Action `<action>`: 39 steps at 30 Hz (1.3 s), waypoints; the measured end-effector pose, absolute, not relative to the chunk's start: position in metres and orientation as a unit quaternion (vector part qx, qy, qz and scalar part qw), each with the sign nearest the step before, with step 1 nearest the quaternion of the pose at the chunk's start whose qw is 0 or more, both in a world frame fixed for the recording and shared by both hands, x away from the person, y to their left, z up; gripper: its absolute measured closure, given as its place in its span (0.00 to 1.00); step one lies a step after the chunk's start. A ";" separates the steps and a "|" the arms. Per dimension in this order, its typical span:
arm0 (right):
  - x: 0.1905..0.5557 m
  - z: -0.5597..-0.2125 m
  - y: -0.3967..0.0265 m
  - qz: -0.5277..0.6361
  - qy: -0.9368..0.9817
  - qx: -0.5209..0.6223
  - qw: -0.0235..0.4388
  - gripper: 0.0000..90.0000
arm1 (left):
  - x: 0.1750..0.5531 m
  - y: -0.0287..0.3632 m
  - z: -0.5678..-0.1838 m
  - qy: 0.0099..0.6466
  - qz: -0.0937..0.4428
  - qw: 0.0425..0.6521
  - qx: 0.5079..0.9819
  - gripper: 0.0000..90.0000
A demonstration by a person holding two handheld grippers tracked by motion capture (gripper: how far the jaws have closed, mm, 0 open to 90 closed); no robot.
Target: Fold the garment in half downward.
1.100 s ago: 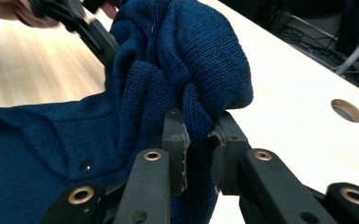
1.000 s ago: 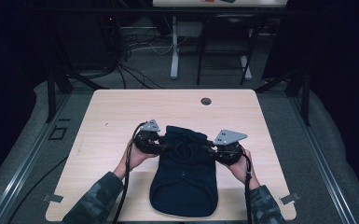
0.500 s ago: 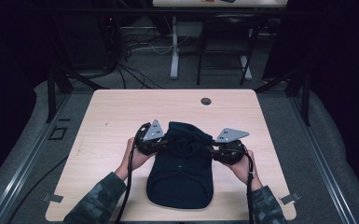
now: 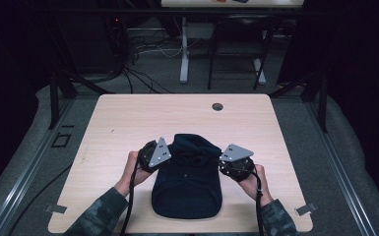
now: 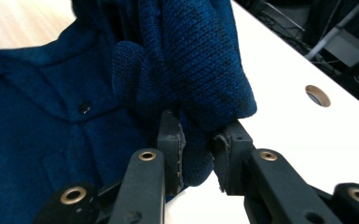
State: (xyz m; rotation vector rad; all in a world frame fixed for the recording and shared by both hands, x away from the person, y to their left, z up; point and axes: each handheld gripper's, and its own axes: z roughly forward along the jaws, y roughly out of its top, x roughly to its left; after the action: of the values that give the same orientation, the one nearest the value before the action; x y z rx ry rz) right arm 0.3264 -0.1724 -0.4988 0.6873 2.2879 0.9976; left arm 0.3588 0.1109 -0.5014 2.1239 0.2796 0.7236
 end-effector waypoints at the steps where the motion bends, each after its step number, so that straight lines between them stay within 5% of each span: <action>1: 0.326 -0.500 -0.172 0.373 0.851 0.253 0.271 0.82 | 0.360 0.113 -0.503 0.118 0.279 0.432 0.850 0.90; 18: 0.313 -0.508 -0.167 0.371 0.859 0.243 0.256 0.82 | 0.359 0.125 -0.516 0.164 0.179 0.423 0.873 0.62; 28: 0.307 -0.506 -0.165 0.377 0.859 0.244 0.247 0.78 | 0.354 0.135 -0.533 0.185 0.169 0.432 0.866 0.77; 39: 0.301 -0.506 -0.160 0.373 0.862 0.268 0.214 0.77 | 0.354 0.138 -0.546 0.197 0.147 0.426 0.871 0.77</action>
State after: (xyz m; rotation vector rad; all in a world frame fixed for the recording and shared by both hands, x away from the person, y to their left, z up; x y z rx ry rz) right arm 0.3011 -0.1599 -0.5062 0.7425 2.3920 1.0350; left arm 0.3541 0.1377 -0.5456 2.1766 0.4918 0.3664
